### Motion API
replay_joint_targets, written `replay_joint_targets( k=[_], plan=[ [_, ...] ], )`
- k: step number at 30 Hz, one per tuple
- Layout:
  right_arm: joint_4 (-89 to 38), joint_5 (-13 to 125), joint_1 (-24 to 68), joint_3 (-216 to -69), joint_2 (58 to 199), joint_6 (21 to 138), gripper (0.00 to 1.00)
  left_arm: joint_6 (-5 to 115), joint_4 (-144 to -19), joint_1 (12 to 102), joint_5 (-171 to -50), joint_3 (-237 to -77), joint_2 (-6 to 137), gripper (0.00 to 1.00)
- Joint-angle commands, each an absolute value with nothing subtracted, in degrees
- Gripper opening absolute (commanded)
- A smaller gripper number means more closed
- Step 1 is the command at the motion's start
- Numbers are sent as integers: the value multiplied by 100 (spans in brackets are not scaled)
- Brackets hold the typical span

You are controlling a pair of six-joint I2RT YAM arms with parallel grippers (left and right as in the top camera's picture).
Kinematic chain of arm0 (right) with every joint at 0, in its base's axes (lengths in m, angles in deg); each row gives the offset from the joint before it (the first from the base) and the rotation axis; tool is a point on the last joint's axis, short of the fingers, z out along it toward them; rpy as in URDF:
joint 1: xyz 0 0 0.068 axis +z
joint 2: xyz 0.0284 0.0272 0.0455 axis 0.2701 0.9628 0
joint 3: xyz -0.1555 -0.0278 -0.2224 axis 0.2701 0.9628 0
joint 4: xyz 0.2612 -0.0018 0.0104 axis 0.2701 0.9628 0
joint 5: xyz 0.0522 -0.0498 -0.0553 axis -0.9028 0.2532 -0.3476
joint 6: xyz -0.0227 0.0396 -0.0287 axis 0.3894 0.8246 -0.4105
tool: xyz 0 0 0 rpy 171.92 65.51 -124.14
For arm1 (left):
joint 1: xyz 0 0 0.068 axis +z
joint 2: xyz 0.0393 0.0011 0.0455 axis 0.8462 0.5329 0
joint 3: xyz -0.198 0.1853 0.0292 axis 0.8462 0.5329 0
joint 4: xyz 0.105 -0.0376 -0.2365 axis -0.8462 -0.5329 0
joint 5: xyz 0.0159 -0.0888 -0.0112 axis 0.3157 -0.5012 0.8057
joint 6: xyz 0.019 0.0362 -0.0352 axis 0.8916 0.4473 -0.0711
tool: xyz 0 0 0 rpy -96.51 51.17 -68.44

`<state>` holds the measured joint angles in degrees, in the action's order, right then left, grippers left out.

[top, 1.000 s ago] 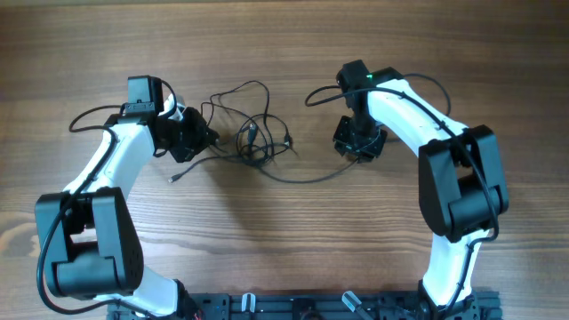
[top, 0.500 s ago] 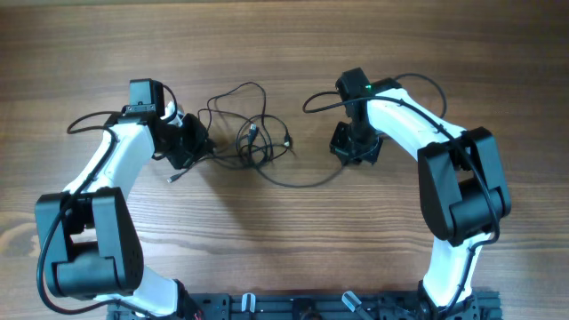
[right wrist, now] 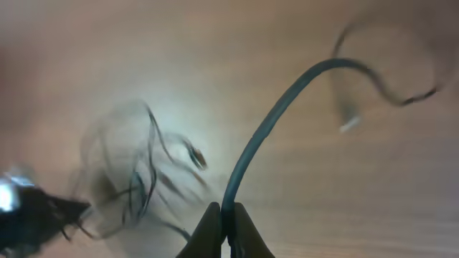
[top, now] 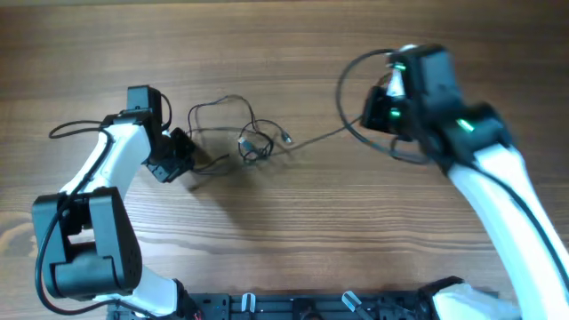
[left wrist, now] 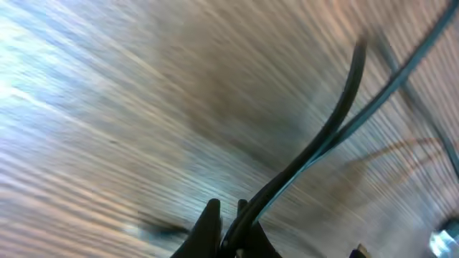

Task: Untangle cables

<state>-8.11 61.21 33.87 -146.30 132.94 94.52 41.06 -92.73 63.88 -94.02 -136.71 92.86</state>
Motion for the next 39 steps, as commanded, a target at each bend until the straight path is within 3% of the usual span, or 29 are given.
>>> replay_joint_targets(
  k=[1, 7, 15, 26, 39],
  plan=[
    [-809, 7535, 3166, -14658, 12478, 9605, 4, 3959, -9398, 6777, -9085, -13682, 9319, 4],
    [-772, 7812, 3059, -14656, 11901, 9600, 4, 3920, -9538, 7400, -9090, -13682, 9319, 4],
    [-912, 7863, 3059, -14634, 12367, 9602, 4, 3798, -9835, 8025, -9090, -13682, 9319, 4],
    [-2661, 7679, 3059, -14636, 13952, 8343, 8, 3835, -9866, 8041, -9092, -13682, 9319, 4],
    [-2449, 7168, 3054, -14634, 16778, 8523, 18, 3832, -9857, 8041, -9092, -13660, 9319, 4]
  ],
)
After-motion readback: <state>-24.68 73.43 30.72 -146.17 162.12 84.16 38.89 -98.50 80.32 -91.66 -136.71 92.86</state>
